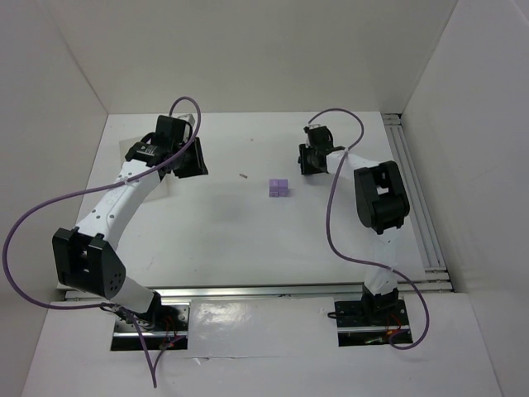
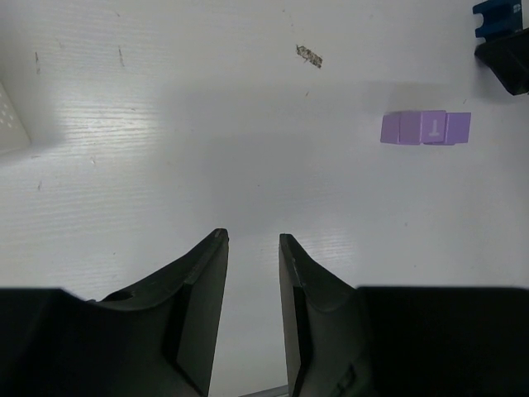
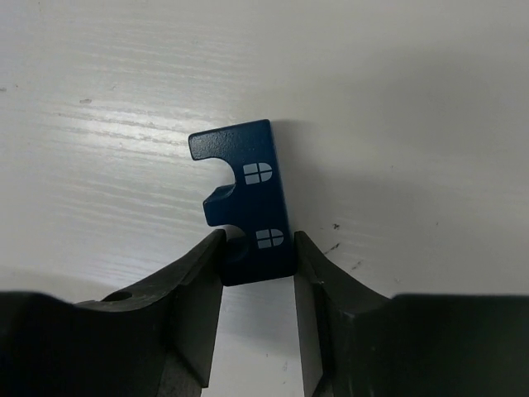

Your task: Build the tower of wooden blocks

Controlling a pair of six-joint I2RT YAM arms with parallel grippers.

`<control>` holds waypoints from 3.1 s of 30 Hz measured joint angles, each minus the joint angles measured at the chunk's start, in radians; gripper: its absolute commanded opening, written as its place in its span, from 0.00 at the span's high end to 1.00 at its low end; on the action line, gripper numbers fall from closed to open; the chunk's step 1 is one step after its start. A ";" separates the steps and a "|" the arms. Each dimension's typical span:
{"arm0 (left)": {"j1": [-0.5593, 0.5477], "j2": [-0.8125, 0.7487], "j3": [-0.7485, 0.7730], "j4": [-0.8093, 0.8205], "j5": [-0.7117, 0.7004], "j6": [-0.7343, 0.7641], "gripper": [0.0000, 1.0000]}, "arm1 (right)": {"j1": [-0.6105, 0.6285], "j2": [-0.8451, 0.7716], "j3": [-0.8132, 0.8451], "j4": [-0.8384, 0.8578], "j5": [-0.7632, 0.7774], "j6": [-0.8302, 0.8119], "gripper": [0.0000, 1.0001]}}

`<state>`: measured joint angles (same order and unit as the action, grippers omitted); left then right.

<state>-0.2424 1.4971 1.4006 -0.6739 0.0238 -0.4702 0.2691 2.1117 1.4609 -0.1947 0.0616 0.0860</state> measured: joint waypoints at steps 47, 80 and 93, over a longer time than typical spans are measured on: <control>0.011 -0.001 -0.016 0.001 0.026 0.004 0.56 | -0.334 -0.506 -0.642 -0.169 -0.532 0.476 0.20; -0.003 -0.001 -0.016 0.001 0.034 0.004 0.56 | 0.010 -0.600 -0.469 -0.283 -0.094 0.394 0.03; -0.010 -0.001 -0.016 0.001 0.034 0.003 0.56 | 0.023 -0.512 -0.399 -0.344 0.055 0.202 0.00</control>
<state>-0.2520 1.4963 1.3846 -0.6727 0.0574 -0.4667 0.2920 1.5997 1.0618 -0.5392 0.1165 0.2878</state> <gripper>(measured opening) 0.437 0.999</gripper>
